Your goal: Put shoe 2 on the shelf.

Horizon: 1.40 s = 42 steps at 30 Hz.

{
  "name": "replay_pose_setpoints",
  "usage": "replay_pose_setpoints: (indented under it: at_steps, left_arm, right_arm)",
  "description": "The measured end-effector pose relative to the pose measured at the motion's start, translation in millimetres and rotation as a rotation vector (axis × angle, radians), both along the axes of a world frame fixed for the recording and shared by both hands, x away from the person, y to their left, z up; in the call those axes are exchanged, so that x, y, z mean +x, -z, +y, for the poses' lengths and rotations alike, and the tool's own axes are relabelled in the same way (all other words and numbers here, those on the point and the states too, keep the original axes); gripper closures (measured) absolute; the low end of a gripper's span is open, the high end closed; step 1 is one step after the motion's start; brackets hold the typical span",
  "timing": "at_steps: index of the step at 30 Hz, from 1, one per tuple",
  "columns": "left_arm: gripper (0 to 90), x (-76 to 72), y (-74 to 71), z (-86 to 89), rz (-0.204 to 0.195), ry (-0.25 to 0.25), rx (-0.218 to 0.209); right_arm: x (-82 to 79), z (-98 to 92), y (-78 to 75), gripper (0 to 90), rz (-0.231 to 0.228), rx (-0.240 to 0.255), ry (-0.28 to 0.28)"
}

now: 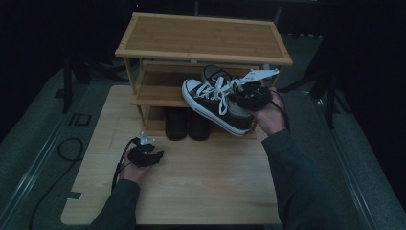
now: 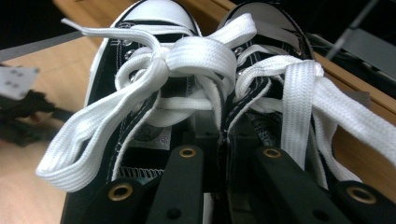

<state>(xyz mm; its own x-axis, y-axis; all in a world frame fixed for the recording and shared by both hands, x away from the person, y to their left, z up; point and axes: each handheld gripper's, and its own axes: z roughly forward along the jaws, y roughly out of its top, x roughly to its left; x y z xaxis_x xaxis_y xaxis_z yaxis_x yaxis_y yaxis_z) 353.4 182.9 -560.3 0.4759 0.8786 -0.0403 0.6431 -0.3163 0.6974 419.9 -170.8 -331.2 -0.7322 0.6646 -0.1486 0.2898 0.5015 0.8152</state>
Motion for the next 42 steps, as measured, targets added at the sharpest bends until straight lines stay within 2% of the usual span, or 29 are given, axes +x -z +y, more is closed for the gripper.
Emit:
replay_pose_setpoints:
  at_steps: [1,3,5,6,7,11,15,21,27,29,36,42]
  left_arm:
    - [51.4,0.0,0.0,0.0,0.000,0.001,0.000]
    - [51.4,0.1,-0.1,0.4,0.001,0.002,-0.001]
    - [51.4,0.0,0.0,0.2,0.000,0.001,-0.001]
    - [51.4,0.0,0.0,0.2,0.001,0.001,-0.002]
    - [51.4,0.0,0.0,0.2,0.001,0.002,-0.002]
    - [51.4,-0.1,-0.1,0.0,0.001,0.001,0.000]
    - [51.4,0.0,-0.1,0.5,0.002,0.003,-0.002]
    - [51.4,0.1,-0.2,0.5,0.003,0.002,-0.003]
    - [51.4,0.1,-0.1,0.5,0.003,0.003,-0.003]
    - [51.4,0.1,-0.2,0.6,0.003,0.003,-0.002]
    - [51.4,0.0,-0.2,0.4,0.002,0.004,-0.002]
    - [51.4,0.0,-0.3,0.6,0.004,0.006,-0.001]
  right_arm:
    - [1.5,2.8,1.3,85.8,-0.005,-0.001,0.025]
    - [2.1,4.1,1.6,85.8,-0.007,-0.004,0.037]
    - [2.8,8.7,3.1,85.8,-0.011,0.003,0.088]
    - [2.8,8.7,3.1,85.8,-0.011,0.003,0.088]
    - [3.1,11.3,3.6,85.8,-0.007,0.010,0.121]
    - [4.2,14.5,5.0,85.8,0.001,0.020,0.166]
    - [5.4,20.7,6.3,85.7,-0.002,0.007,0.234]
    - [7.0,26.8,5.6,85.7,-0.003,-0.006,0.292]
    - [7.7,29.2,5.1,85.7,0.008,0.005,0.327]
    - [9.4,32.1,3.9,85.5,0.021,0.005,0.367]
    - [13.4,34.9,1.3,82.6,0.044,-0.022,0.380]
    - [17.7,35.8,-2.3,71.0,0.072,-0.026,0.387]
